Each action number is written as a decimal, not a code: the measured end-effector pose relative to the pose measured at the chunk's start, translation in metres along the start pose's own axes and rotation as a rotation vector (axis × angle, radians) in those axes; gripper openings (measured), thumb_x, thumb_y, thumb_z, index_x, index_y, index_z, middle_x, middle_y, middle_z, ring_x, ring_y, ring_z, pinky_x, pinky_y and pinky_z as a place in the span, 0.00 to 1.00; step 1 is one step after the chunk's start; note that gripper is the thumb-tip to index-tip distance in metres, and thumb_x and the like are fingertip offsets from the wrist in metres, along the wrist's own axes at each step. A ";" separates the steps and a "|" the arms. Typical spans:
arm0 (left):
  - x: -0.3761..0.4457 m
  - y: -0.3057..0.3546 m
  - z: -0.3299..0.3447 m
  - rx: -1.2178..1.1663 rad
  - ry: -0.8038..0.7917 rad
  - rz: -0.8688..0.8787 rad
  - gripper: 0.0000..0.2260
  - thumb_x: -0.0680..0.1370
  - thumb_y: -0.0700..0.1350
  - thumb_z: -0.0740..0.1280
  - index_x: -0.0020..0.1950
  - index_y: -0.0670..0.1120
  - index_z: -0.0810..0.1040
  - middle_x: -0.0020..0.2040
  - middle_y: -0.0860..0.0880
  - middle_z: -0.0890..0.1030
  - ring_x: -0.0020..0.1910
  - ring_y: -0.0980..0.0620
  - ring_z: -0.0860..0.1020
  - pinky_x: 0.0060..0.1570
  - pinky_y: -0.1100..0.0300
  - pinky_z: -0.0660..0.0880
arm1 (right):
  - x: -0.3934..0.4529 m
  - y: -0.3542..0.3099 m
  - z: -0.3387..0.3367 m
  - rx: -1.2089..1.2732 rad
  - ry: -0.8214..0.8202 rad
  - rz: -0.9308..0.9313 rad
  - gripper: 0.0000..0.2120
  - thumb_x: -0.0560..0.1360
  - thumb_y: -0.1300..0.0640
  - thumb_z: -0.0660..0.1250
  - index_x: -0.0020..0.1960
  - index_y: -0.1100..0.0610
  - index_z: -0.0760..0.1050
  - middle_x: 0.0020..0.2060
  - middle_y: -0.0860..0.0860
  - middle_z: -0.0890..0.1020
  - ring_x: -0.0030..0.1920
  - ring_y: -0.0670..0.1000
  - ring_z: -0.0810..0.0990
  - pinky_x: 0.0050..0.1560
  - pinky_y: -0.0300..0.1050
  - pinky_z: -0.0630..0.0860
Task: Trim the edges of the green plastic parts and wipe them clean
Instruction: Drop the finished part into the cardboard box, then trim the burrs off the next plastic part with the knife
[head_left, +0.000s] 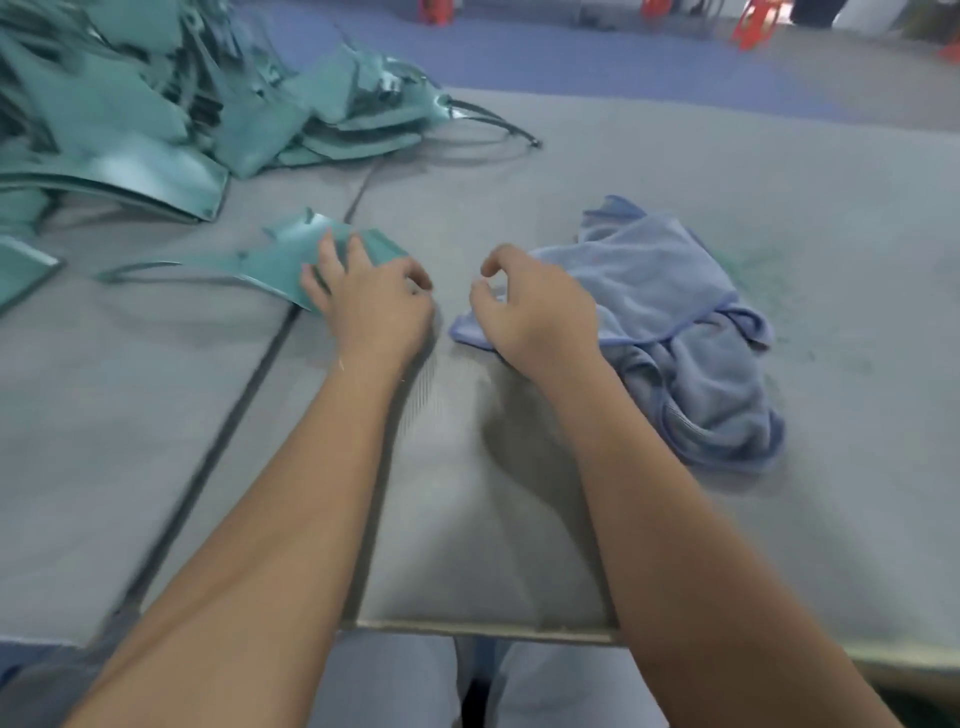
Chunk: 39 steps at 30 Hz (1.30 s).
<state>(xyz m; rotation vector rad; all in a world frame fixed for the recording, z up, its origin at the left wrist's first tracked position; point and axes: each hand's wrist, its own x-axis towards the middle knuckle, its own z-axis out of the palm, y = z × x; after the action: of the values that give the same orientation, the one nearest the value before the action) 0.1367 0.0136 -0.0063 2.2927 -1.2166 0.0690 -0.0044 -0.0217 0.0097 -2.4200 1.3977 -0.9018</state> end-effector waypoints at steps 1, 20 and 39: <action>0.000 0.001 0.001 0.035 -0.021 -0.025 0.10 0.73 0.45 0.63 0.48 0.56 0.81 0.77 0.43 0.60 0.78 0.41 0.45 0.72 0.38 0.40 | 0.000 0.003 -0.001 -0.025 -0.005 -0.013 0.14 0.74 0.46 0.60 0.56 0.50 0.73 0.39 0.50 0.81 0.47 0.57 0.78 0.43 0.47 0.68; 0.002 -0.026 -0.017 -0.345 0.322 -0.165 0.19 0.72 0.32 0.60 0.60 0.45 0.74 0.78 0.38 0.48 0.77 0.38 0.47 0.72 0.52 0.59 | 0.023 0.076 -0.056 0.838 0.907 0.737 0.11 0.76 0.64 0.60 0.58 0.61 0.66 0.60 0.55 0.72 0.52 0.47 0.75 0.47 0.25 0.69; -0.007 0.005 -0.003 -0.468 0.168 0.072 0.20 0.73 0.47 0.70 0.63 0.47 0.72 0.66 0.45 0.68 0.65 0.48 0.68 0.66 0.58 0.65 | 0.000 -0.008 0.008 0.365 0.122 0.308 0.11 0.81 0.47 0.52 0.48 0.54 0.66 0.39 0.48 0.75 0.42 0.54 0.73 0.42 0.48 0.64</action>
<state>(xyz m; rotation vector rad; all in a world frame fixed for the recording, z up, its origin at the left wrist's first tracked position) 0.1292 0.0183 -0.0042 1.8014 -1.0936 0.0016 0.0056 -0.0183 0.0065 -1.8530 1.4460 -1.1228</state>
